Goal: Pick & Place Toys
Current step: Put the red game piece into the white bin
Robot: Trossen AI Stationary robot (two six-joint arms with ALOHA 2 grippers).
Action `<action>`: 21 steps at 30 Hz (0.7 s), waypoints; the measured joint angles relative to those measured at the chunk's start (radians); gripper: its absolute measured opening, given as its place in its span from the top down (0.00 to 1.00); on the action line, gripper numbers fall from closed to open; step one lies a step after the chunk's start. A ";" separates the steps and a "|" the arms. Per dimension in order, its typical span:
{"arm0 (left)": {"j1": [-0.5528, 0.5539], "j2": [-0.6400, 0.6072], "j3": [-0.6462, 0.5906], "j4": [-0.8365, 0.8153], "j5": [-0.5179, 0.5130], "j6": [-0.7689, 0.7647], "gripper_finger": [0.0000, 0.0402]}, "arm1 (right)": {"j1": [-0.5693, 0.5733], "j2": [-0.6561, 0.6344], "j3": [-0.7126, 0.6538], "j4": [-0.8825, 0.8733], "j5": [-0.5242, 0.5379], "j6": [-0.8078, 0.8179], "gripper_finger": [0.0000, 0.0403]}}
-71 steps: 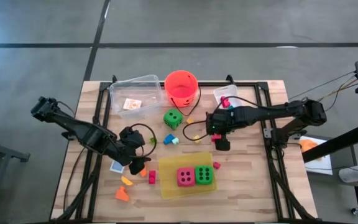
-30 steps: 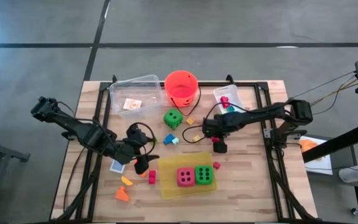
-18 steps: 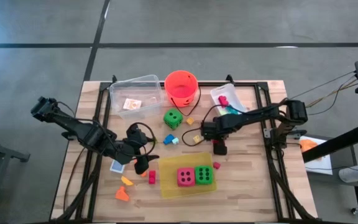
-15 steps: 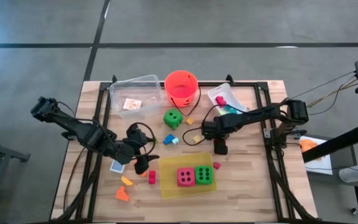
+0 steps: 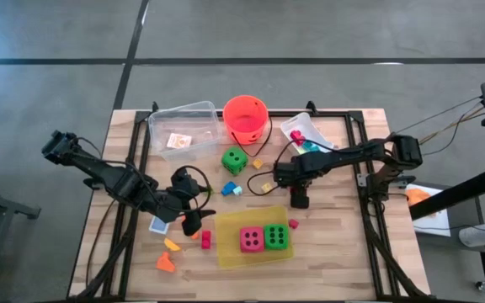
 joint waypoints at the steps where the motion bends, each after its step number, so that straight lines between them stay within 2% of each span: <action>1: 0.000 0.000 0.000 -0.003 0.000 0.000 0.14 | 0.005 0.000 0.007 0.000 0.000 0.001 0.63; 14: 0.000 0.000 0.000 -0.002 0.000 -0.003 0.14 | 0.031 -0.003 0.225 -0.167 0.002 0.014 0.63; 21: 0.000 0.000 0.000 -0.004 0.022 -0.007 0.14 | -0.005 -0.062 0.330 -0.240 0.064 0.012 0.63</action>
